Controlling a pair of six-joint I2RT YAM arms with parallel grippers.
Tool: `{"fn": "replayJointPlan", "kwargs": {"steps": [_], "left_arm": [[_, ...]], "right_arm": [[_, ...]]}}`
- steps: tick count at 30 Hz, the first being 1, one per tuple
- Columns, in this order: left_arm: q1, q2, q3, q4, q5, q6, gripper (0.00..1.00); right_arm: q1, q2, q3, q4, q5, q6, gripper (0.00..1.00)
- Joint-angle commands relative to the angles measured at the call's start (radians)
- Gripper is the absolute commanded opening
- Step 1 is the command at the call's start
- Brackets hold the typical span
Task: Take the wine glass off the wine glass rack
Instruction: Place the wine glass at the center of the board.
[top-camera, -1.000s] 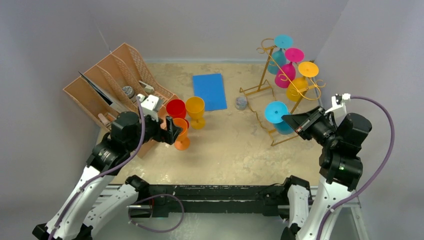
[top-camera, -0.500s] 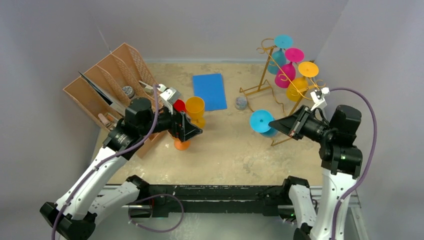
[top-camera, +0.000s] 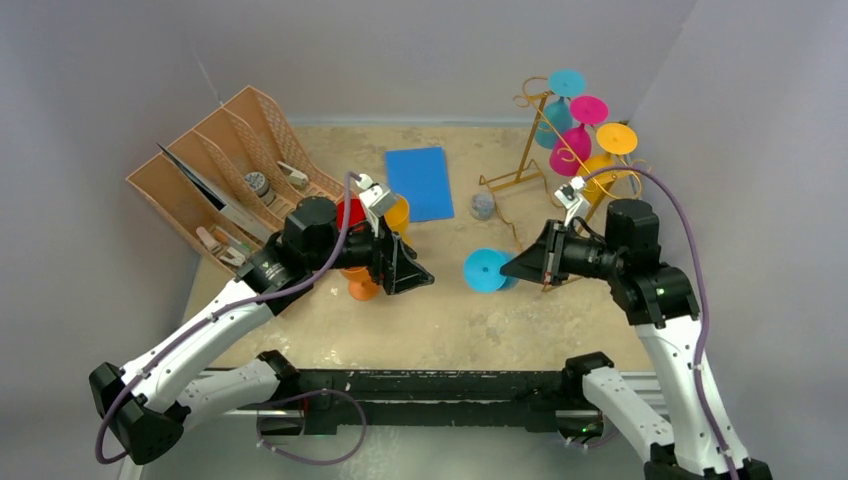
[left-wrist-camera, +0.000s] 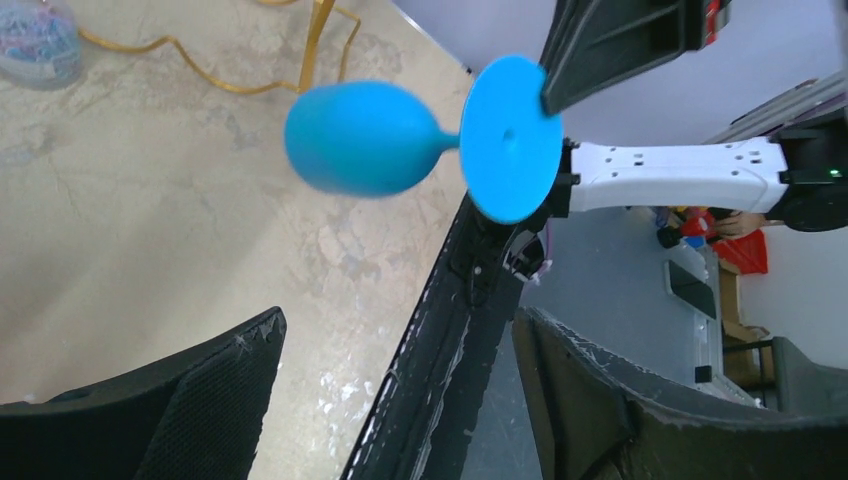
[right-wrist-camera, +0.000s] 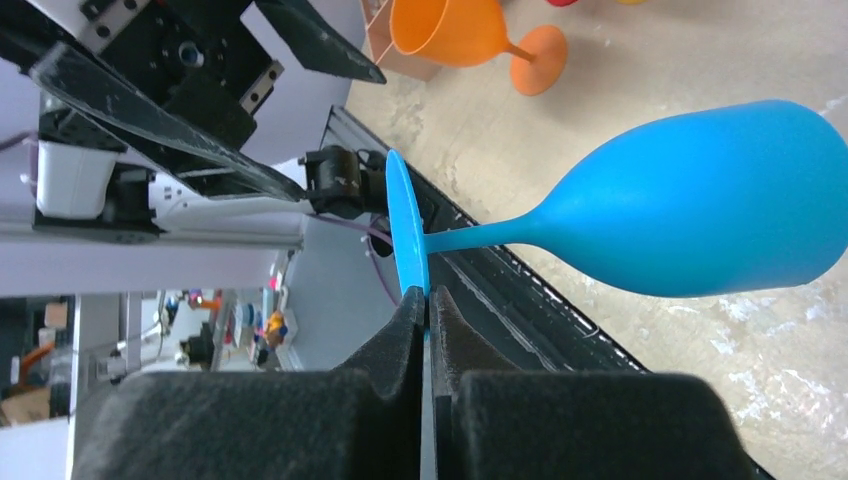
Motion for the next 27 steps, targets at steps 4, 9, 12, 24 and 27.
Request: {"fn": "replayJointPlan", "kwargs": {"steps": [4,9,12,24,27], "left_arm": [[-0.014,0.023,-0.001,0.197,0.065,-0.082,0.78],[-0.019,0.047,-0.012,0.206,0.094,-0.084,0.68],[-0.023,0.053,-0.024,0.212,0.119,-0.086,0.64],[-0.04,0.123,-0.043,0.319,0.177,-0.117,0.42],[-0.045,0.132,-0.046,0.342,0.175,-0.126,0.32]], "right_arm": [[0.192,0.075,0.019,0.099,0.113,-0.072,0.0],[0.262,0.104,-0.002,0.151,0.148,-0.079,0.0],[0.282,0.117,-0.013,0.18,0.156,-0.077,0.0],[0.308,0.143,-0.045,0.29,0.103,-0.044,0.0],[0.314,0.15,-0.049,0.301,0.098,-0.035,0.0]]}}
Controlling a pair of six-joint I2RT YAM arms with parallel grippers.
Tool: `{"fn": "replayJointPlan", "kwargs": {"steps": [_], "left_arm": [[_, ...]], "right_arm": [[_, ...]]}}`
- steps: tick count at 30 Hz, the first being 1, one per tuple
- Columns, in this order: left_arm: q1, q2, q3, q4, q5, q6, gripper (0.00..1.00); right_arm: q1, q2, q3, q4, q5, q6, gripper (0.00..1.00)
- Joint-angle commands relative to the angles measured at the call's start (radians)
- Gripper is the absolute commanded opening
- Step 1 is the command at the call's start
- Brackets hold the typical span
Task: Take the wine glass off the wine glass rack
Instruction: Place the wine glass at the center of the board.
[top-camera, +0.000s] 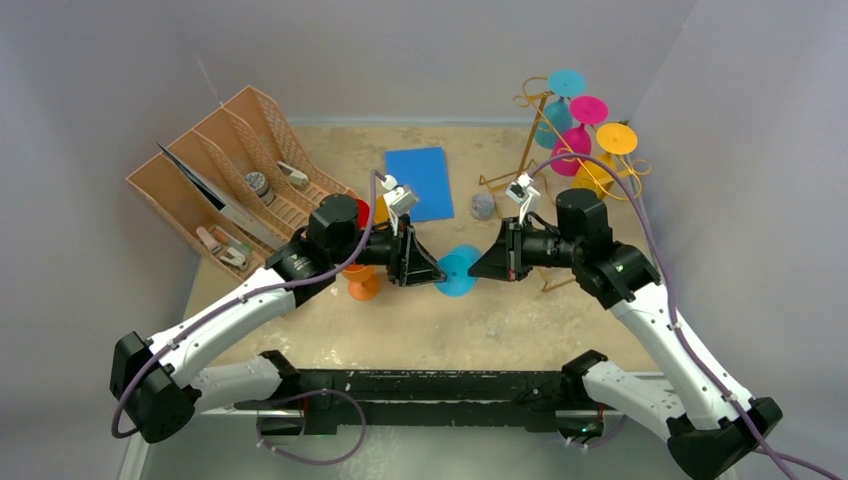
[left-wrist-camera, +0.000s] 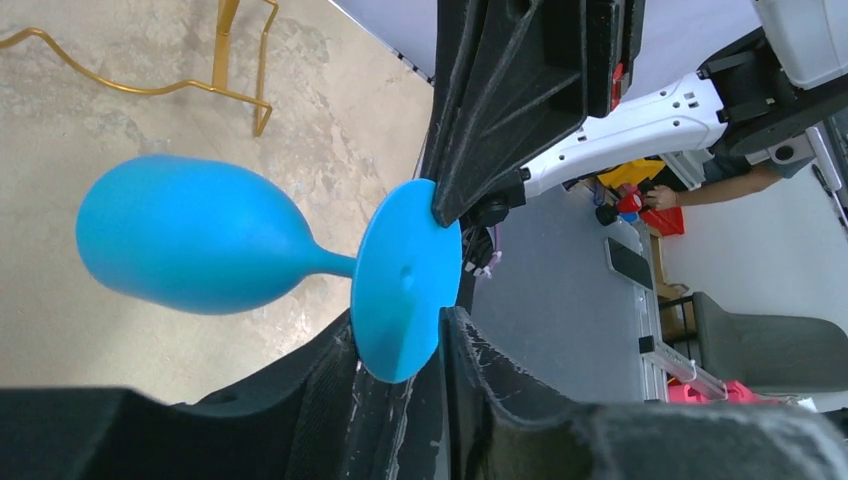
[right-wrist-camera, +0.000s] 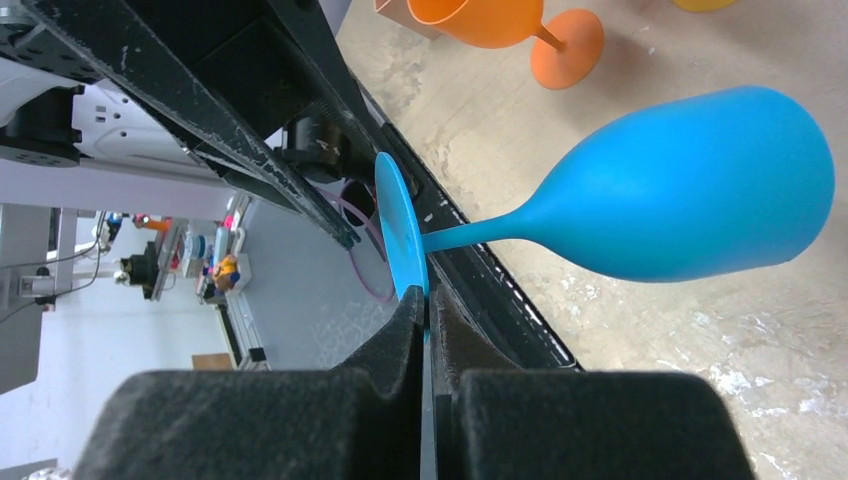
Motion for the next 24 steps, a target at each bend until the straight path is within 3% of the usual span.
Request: {"fn": "replayJointPlan", "kwargs": {"steps": [1,12,14,16,21,24], "left_arm": [[-0.014,0.007,-0.008,0.109,0.033,-0.025,0.28],[-0.02,0.018,-0.025,0.156,0.036,-0.045,0.0],[-0.022,0.01,-0.029,0.158,0.026,-0.044,0.0],[-0.021,-0.007,-0.033,0.158,0.016,-0.038,0.0],[-0.021,-0.057,-0.039,0.136,-0.016,-0.008,0.0],[-0.023,-0.072,-0.037,0.128,-0.023,-0.001,0.0]], "right_arm": [[0.016,0.009,-0.006,0.073,-0.026,0.008,0.0],[0.04,0.029,-0.027,0.116,-0.022,0.024,0.0],[0.042,0.029,-0.028,0.106,-0.006,0.024,0.0],[0.044,0.023,-0.032,0.101,0.004,0.023,0.13],[0.044,-0.023,-0.085,0.156,-0.008,0.029,0.56],[0.05,-0.036,-0.107,0.22,-0.034,0.063,0.67]]}}
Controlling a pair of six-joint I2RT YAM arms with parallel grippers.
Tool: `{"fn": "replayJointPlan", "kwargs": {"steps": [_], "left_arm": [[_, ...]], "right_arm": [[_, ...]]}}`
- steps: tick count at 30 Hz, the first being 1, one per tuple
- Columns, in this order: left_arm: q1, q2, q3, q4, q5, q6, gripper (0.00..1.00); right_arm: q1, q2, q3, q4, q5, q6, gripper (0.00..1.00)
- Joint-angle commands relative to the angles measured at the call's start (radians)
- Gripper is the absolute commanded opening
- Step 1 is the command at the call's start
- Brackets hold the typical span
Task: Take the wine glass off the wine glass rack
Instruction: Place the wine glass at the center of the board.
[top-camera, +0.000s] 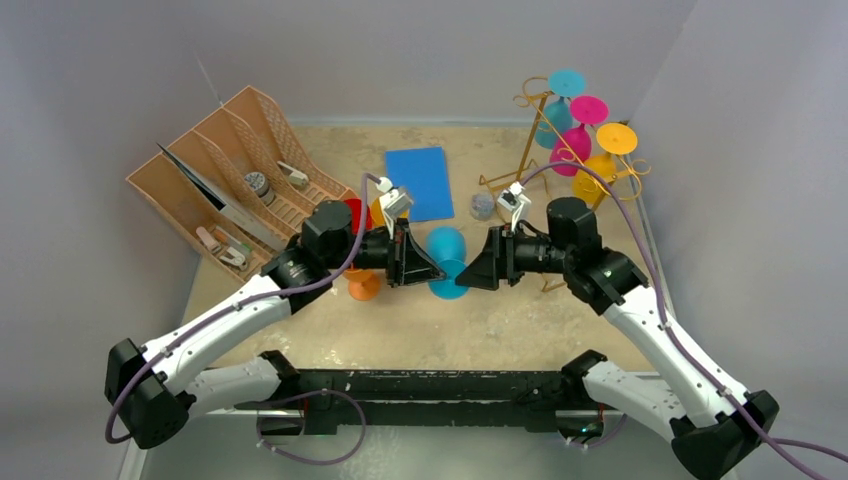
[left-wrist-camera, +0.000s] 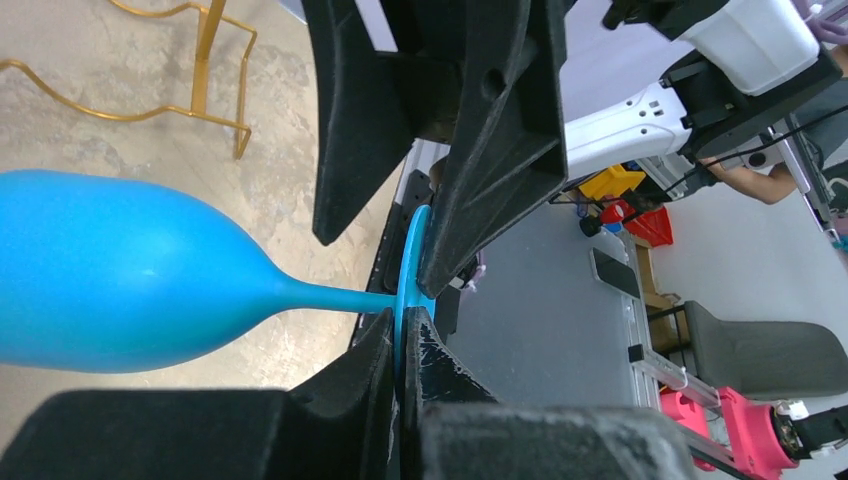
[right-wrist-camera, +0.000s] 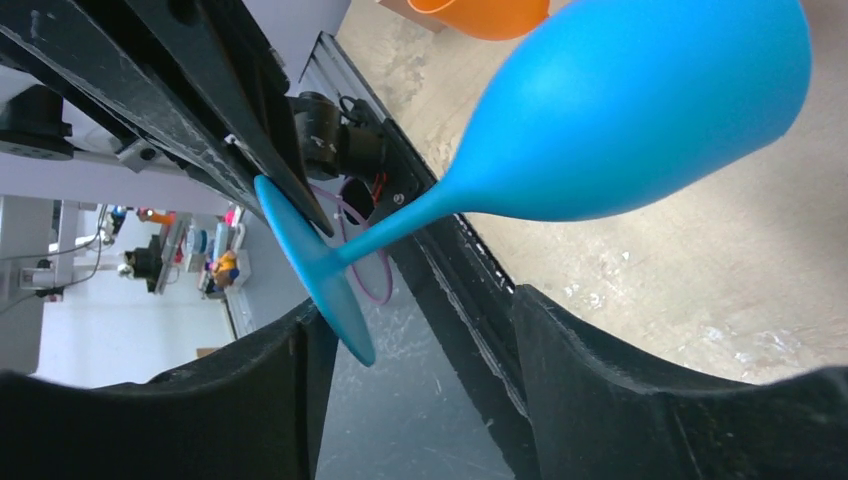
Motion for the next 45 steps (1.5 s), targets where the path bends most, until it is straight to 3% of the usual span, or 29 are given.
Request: {"fn": "replayJointPlan", "kwargs": {"steps": [1,7,12,18,32,40,43,45], "left_arm": [[-0.004,-0.048,0.003,0.046,-0.017,0.038,0.0],[-0.003,-0.074,0.0,0.034,-0.063,0.045,0.0],[-0.004,-0.084,0.001,0.019,-0.099,0.056,0.0],[-0.003,-0.096,0.001,0.007,-0.106,0.057,0.0],[-0.003,-0.11,-0.015,0.019,-0.117,0.049,0.0],[-0.003,-0.139,-0.023,-0.001,-0.142,0.064,0.0],[-0.003,-0.138,-0.017,-0.01,-0.133,0.064,0.0],[-0.003,-0.14,-0.01,-0.025,-0.13,0.07,0.19]], "right_arm": [[0.014,-0.033,-0.021,0.121,-0.039,0.032,0.68],[0.066,-0.04,-0.042,0.167,-0.018,0.027,0.68],[0.159,-0.038,-0.06,0.204,0.156,-0.002,0.65],[0.2,-0.075,-0.174,0.413,0.228,0.024,0.59],[0.205,-0.088,-0.259,0.663,0.205,0.118,0.27],[0.207,-0.079,-0.251,0.637,0.178,0.128,0.02],[0.207,-0.069,-0.247,0.644,0.161,0.132,0.0],[0.207,-0.06,-0.241,0.645,0.143,0.134,0.0]]}}
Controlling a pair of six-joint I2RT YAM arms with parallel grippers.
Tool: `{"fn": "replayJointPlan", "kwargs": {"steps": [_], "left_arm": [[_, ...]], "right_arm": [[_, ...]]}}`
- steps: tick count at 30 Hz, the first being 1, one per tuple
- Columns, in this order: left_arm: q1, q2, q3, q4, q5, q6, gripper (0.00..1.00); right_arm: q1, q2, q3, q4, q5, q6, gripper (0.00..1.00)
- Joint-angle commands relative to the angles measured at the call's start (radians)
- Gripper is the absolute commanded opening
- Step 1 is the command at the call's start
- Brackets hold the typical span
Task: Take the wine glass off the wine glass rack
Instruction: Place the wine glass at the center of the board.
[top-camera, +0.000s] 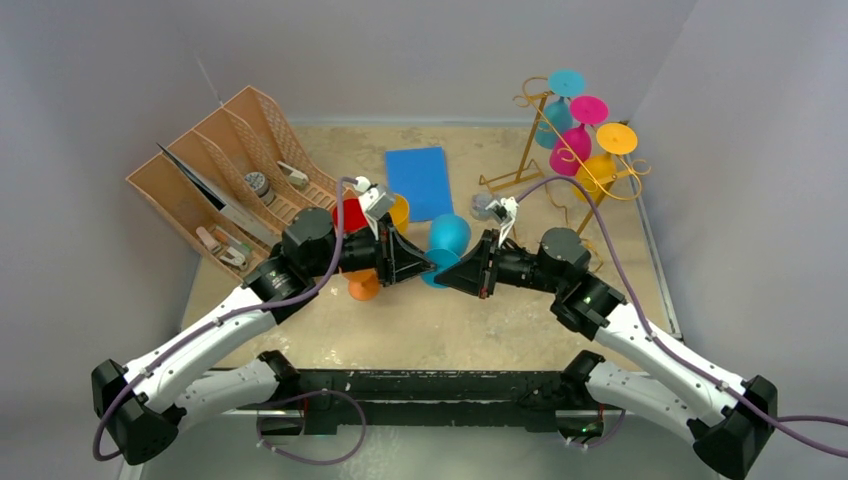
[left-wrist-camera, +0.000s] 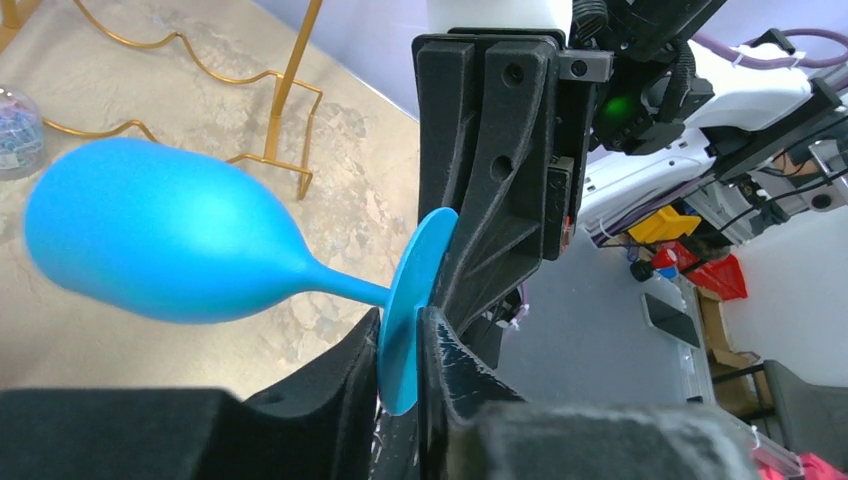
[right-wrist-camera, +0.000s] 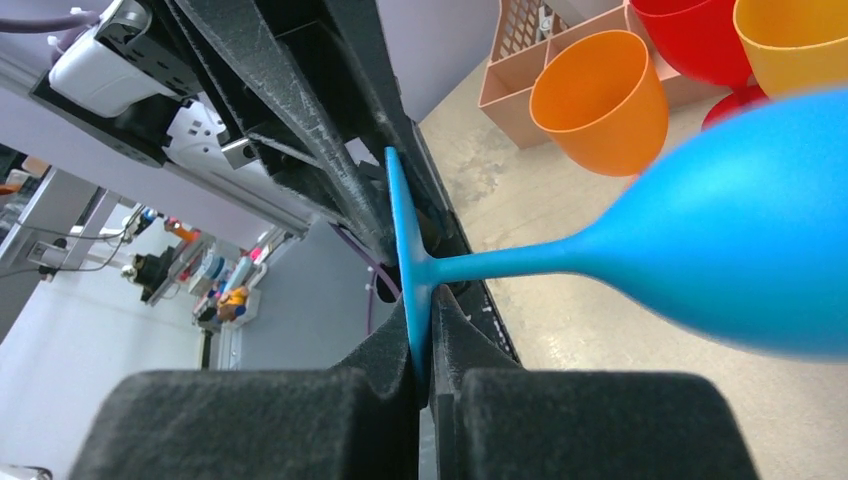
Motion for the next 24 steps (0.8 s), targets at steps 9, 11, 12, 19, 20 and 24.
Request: {"fn": "replayJointPlan", "kwargs": {"steps": [9,11,12,19,20,24], "left_arm": [[-0.003,-0.099,0.037,-0.211,-0.106,0.113,0.68],[-0.003,-0.127,0.052,-0.275,-0.148,0.142,0.75],[-0.003,-0.141,0.058,-0.303,-0.175,0.154,0.78],[-0.002,-0.193,0.122,-0.461,-0.318,0.219,0.95],[-0.002,-0.189,0.137,-0.477,-0.335,0.225,0.96],[-0.002,-0.162,0.168,-0.517,-0.364,0.245,0.96]], "right_arm": [[0.006,0.035,0.047,-0.05,-0.04,-0.083,0.0],[0.009,0.039,0.071,-0.122,-0.053,-0.144,0.0],[0.011,0.04,0.082,-0.155,-0.053,-0.178,0.0],[0.049,0.025,0.114,-0.289,-0.047,-0.441,0.0],[0.062,0.019,0.112,-0.299,-0.038,-0.492,0.0],[0.088,0.002,0.09,-0.316,-0.027,-0.77,0.0]]}}
